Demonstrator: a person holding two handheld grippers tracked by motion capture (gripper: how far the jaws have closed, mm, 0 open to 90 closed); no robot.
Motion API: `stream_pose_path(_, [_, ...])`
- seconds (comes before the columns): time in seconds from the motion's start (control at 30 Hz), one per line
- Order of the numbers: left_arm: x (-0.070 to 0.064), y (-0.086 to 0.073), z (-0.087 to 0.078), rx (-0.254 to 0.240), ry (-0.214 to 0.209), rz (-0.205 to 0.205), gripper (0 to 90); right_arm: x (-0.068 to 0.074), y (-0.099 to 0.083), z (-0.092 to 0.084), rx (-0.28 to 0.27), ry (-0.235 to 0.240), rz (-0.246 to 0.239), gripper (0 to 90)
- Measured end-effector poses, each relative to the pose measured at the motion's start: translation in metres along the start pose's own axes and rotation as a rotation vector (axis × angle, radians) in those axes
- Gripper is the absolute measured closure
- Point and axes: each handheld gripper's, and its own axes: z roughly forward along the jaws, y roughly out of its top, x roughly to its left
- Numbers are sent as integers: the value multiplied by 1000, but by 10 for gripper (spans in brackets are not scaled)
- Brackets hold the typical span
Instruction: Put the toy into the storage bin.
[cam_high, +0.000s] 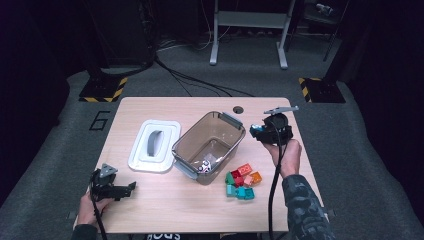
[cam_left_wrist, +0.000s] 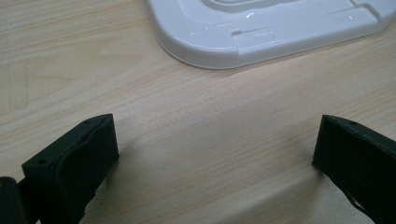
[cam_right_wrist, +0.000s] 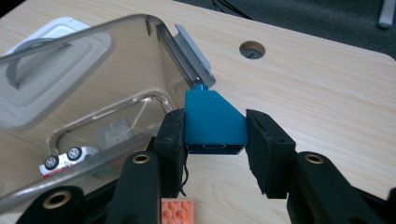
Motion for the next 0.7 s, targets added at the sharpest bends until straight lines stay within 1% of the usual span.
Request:
stream_pose_path(0.03, [0,0,0,0,0,-1,0,2,2,1,2,5,7,592])
stream_pose_path(0.1, [0,0,0,0,0,-2,0,7,7,2,-3,14,-1,592])
stream_pose_path(0.13, [0,0,0,0,2,2,0,8,9,3,-9,17,-14,592])
stream_pose_path(0.17, [0,0,0,-2,3,3,0,12,11,5,-3,21,-10,592])
stream_pose_path(0.23, [0,0,0,-3,3,2,0,16,14,9,-8,30,-23,592])
stream_pose_path(0.33, [0,-1,0,-7,6,-1,0,25,15,18,1,45,-45,592])
stream_pose_path(0.4, [0,0,0,-4,5,-2,0,28,16,23,-5,53,-58,592])
stream_pose_path(0.43, [-1,-1,0,-6,9,-6,0,30,16,25,2,54,-55,592])
stream_pose_path(0.5, [-1,-1,0,-7,12,-9,0,33,16,29,2,57,-64,592])
stream_pose_path(0.53, [-1,-1,0,-8,14,-11,0,34,17,31,-4,64,-70,591])
stream_pose_path(0.6, [-2,-2,-1,-8,18,-16,0,37,18,35,9,65,-81,591])
stream_pose_path(0.63, [-2,-2,-2,-8,19,-17,0,38,18,37,3,69,-94,591])
stream_pose_path(0.7, [-2,-2,-2,-6,18,-17,0,39,19,39,6,71,-94,591])
